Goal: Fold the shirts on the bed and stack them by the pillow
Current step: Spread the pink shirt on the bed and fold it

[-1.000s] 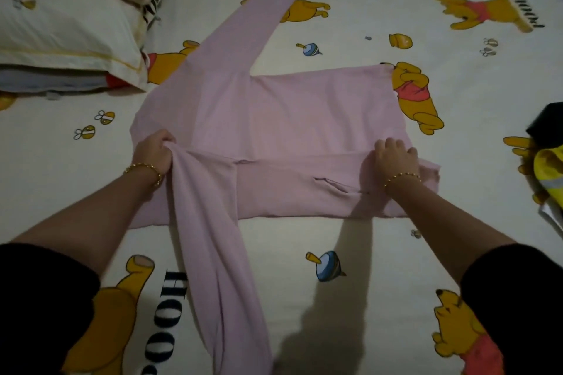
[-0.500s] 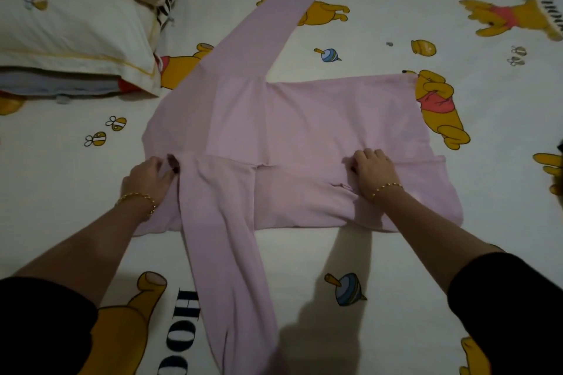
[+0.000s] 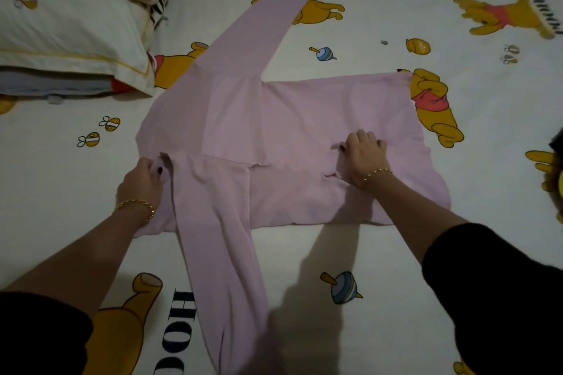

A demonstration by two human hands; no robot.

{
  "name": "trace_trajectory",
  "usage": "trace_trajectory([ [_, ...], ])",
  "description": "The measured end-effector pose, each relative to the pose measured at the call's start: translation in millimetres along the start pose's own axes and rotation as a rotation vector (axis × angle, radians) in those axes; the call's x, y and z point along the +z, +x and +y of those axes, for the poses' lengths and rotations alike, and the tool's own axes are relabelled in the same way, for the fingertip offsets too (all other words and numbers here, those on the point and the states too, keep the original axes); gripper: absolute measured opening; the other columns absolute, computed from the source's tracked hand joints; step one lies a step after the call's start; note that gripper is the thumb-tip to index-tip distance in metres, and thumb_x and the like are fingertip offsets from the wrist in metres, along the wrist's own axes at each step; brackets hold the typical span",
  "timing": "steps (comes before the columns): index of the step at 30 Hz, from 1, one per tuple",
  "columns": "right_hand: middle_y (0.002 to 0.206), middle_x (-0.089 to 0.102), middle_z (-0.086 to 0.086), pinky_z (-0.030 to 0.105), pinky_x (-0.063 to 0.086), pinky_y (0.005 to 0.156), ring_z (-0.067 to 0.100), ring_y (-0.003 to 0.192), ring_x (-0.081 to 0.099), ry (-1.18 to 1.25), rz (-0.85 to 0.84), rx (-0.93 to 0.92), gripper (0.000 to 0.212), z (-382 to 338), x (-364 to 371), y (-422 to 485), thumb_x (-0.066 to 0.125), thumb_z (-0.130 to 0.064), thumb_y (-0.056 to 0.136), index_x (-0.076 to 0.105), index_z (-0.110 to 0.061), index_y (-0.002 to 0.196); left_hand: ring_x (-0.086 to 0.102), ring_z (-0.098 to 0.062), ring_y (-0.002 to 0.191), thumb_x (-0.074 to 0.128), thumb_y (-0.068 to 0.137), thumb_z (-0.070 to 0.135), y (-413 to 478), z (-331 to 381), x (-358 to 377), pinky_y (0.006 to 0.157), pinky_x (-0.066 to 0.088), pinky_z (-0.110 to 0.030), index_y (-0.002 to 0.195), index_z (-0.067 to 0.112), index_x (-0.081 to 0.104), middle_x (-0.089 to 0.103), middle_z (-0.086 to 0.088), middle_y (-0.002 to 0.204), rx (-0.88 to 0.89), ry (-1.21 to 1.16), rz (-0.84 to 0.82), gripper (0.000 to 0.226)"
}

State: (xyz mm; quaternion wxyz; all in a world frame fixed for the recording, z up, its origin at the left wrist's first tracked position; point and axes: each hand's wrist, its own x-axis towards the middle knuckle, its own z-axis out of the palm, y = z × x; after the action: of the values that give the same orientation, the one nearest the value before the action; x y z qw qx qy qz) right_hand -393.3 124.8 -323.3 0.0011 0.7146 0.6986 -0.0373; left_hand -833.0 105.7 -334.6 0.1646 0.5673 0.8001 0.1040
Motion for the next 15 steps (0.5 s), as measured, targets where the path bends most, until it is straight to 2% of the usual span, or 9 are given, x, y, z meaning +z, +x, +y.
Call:
trace_trajectory([
  [2, 0.110, 0.050, 0.012, 0.049, 0.026, 0.099, 0.032, 0.107, 0.044, 0.069, -0.005, 0.006, 0.024, -15.3, 2.5, -2.2, 0.043, -0.026, 0.092, 0.053, -0.009, 0.106, 0.057, -0.044, 0.096, 0.043, 0.097, 0.019, 1.2, 1.0, -0.1, 0.080, 0.043, -0.046, 0.114, 0.002, 0.048, 0.059, -0.029, 0.106, -0.004, -0.003, -0.008, 0.024],
  [4, 0.107, 0.052, 0.008, 0.052, 0.027, 0.102, 0.031, 0.104, 0.046, 0.106, 0.047, -0.012, 0.022, -43.1, 5.0, -10.2, 0.046, -0.028, 0.089, 0.054, -0.012, 0.102, 0.056, -0.042, 0.103, 0.045, 0.097, 0.021, 2.4, 3.4, -0.7, 0.087, 0.043, -0.047, 0.119, 0.004, 0.048, 0.058, -0.026, 0.113, -0.024, -0.024, -0.015, 0.029],
  [7, 0.094, 0.054, 0.006, 0.046, 0.036, 0.088, 0.029, 0.090, 0.049, 0.103, 0.191, -0.084, 0.023, -96.6, 0.4, -24.8, 0.045, -0.036, 0.083, 0.053, -0.016, 0.091, 0.055, -0.040, 0.108, 0.047, 0.095, 0.020, 4.9, 6.3, -2.7, 0.092, 0.043, -0.047, 0.125, 0.006, 0.047, 0.057, -0.023, 0.120, -0.039, -0.046, -0.038, 0.034],
  [8, 0.093, 0.056, 0.007, 0.043, 0.037, 0.082, 0.030, 0.088, 0.050, 0.109, 0.173, -0.126, 0.026, -113.9, -1.3, -28.6, 0.042, -0.037, 0.085, 0.055, -0.015, 0.089, 0.055, -0.040, 0.108, 0.048, 0.094, 0.019, 5.7, 6.0, -3.0, 0.092, 0.043, -0.048, 0.126, 0.006, 0.047, 0.057, -0.023, 0.120, -0.035, -0.046, -0.049, 0.035],
  [10, 0.095, 0.063, 0.013, 0.039, 0.040, 0.075, 0.033, 0.090, 0.057, 0.181, -0.005, -0.163, 0.037, -148.7, -8.0, -33.4, 0.038, -0.040, 0.093, 0.062, -0.012, 0.091, 0.055, -0.041, 0.107, 0.051, 0.092, 0.017, 7.5, 2.7, -5.7, 0.090, 0.045, -0.048, 0.124, 0.005, 0.048, 0.056, -0.023, 0.119, -0.030, -0.062, -0.064, 0.035],
  [12, 0.096, 0.067, 0.015, 0.032, 0.042, 0.069, 0.032, 0.091, 0.061, 0.261, -0.226, -0.125, 0.043, -172.0, -2.1, -35.3, 0.042, -0.046, 0.093, 0.068, -0.012, 0.091, 0.054, -0.041, 0.105, 0.052, 0.090, 0.013, 7.8, 3.1, -7.2, 0.087, 0.046, -0.048, 0.121, 0.002, 0.051, 0.055, -0.025, 0.116, -0.007, -0.083, -0.061, 0.033],
  [15, 0.092, 0.068, 0.012, 0.023, 0.037, 0.065, 0.026, 0.091, 0.063, 0.398, -0.382, -0.016, 0.034, -195.2, 9.4, -36.9, 0.055, -0.043, 0.085, 0.070, -0.012, 0.092, 0.051, -0.041, 0.106, 0.049, 0.088, 0.006, 4.4, 9.2, -13.4, 0.088, 0.043, -0.049, 0.118, 0.004, 0.054, 0.053, -0.024, 0.114, 0.021, -0.039, 0.037, 0.030],
])
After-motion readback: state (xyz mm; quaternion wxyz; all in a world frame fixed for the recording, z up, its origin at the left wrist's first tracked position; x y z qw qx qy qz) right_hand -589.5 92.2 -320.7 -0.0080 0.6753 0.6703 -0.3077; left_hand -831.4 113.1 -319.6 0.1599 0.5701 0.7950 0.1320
